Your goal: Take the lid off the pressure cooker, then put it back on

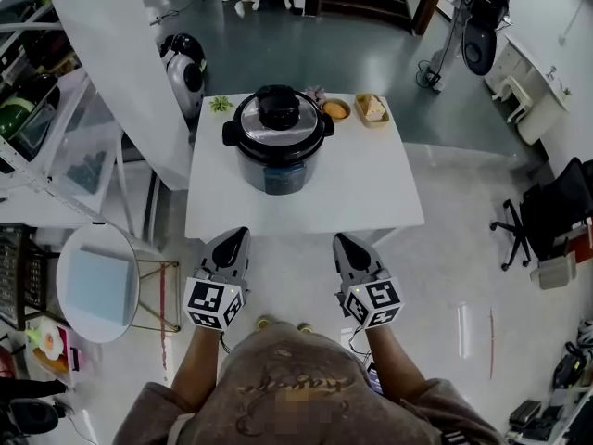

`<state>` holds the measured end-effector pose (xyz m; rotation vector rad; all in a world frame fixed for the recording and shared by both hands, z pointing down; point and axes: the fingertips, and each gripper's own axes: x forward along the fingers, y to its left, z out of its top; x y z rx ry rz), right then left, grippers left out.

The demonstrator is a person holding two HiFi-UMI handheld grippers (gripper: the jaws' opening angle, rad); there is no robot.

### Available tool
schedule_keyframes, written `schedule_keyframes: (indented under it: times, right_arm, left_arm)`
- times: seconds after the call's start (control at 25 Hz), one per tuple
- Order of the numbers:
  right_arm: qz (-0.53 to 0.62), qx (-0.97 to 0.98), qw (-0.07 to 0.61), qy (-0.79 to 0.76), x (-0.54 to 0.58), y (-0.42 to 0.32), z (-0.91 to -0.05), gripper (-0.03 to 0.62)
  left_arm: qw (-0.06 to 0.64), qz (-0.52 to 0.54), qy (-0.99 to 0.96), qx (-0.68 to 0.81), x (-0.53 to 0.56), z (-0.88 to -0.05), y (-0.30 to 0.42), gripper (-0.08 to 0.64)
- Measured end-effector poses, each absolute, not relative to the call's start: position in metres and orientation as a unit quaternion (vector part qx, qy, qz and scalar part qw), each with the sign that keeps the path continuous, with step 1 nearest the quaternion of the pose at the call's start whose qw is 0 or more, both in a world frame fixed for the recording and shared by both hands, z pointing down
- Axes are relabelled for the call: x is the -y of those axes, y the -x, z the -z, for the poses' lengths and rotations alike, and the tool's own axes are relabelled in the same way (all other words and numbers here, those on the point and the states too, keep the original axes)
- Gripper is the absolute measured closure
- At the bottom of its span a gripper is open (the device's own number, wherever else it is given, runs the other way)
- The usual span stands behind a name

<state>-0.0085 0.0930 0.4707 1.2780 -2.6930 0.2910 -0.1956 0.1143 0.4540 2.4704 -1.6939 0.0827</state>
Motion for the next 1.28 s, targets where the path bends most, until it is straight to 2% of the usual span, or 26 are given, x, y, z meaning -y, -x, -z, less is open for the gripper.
schedule_keyframes:
  times: [0.48, 1.28]
  right_arm:
    - [-0.101, 0.893, 0.061, -0.435, -0.093, -0.005, -0.471, 0.597]
    - [-0.084, 0.906, 0.074, -0.408, -0.086, 0.002, -0.464, 0.597]
  left_arm:
    - [0.103, -0.007, -0.802, 0.588, -0.127, -0.455, 0.191, 0.555]
    - [0.108, -0.002, -0.796, 0.596, -0.131, -0.446, 0.193, 0.555]
